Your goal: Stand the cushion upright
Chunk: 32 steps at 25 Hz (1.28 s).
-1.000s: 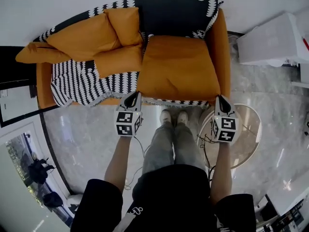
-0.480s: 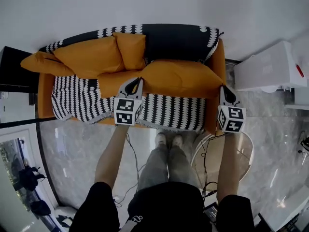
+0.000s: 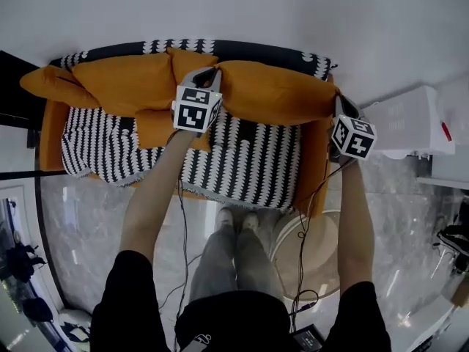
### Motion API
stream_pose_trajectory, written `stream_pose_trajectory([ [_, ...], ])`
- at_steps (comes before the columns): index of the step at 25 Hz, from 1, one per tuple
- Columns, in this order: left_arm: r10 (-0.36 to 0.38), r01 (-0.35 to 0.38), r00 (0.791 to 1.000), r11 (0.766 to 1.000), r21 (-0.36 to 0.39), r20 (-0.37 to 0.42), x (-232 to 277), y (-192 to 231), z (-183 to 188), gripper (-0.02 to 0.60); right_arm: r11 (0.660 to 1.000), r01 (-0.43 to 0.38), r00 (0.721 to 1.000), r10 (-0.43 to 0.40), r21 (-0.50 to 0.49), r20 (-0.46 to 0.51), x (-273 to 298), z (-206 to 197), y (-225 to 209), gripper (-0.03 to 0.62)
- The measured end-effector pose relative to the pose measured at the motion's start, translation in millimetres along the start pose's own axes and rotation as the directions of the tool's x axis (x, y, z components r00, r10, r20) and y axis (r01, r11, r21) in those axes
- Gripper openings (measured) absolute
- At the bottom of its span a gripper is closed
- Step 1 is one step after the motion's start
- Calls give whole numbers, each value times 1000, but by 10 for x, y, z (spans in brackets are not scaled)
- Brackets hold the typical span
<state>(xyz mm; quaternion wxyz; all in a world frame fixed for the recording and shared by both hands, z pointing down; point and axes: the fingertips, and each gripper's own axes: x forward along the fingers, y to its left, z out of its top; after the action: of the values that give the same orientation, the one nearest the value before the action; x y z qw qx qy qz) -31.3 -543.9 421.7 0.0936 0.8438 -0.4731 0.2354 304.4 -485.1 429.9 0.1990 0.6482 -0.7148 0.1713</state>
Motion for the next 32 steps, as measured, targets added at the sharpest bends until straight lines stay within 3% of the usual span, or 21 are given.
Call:
stream_pose_trajectory([
  [4,-6,6,1000,1000,-21,-4,309,102,139,15,1000,20,1000,-20,-12,9,277,138,-135,14],
  [11,108,-108,994,992,-57,-12,866,427,317,16,992,115,993,-116,-53,-25,791,434,-203,14],
  [15,131,-133,991,989,-68,-42,1094,558,291,16,984,172,984,-174,-48,-45,948,467,-212,14],
  [18,135,-140,989,986,-88,-67,1211,559,402,17,978,207,978,-207,10,10,863,710,-258,15],
  [20,124,-132,989,985,-112,-75,1245,541,430,15,985,153,985,-159,83,72,665,833,-155,15],
  [22,109,-120,991,983,-138,-81,1255,567,450,17,994,66,991,-75,90,112,400,805,61,15],
  [24,104,-116,991,979,-167,-81,1224,654,489,21,1000,14,991,-15,7,130,123,702,265,15],
  [27,100,-110,993,969,-222,-55,1070,791,610,102,996,-14,989,27,-86,143,-270,577,425,15],
  [32,102,-84,993,962,-261,58,394,872,850,107,996,-86,968,83,4,236,-874,681,632,15],
])
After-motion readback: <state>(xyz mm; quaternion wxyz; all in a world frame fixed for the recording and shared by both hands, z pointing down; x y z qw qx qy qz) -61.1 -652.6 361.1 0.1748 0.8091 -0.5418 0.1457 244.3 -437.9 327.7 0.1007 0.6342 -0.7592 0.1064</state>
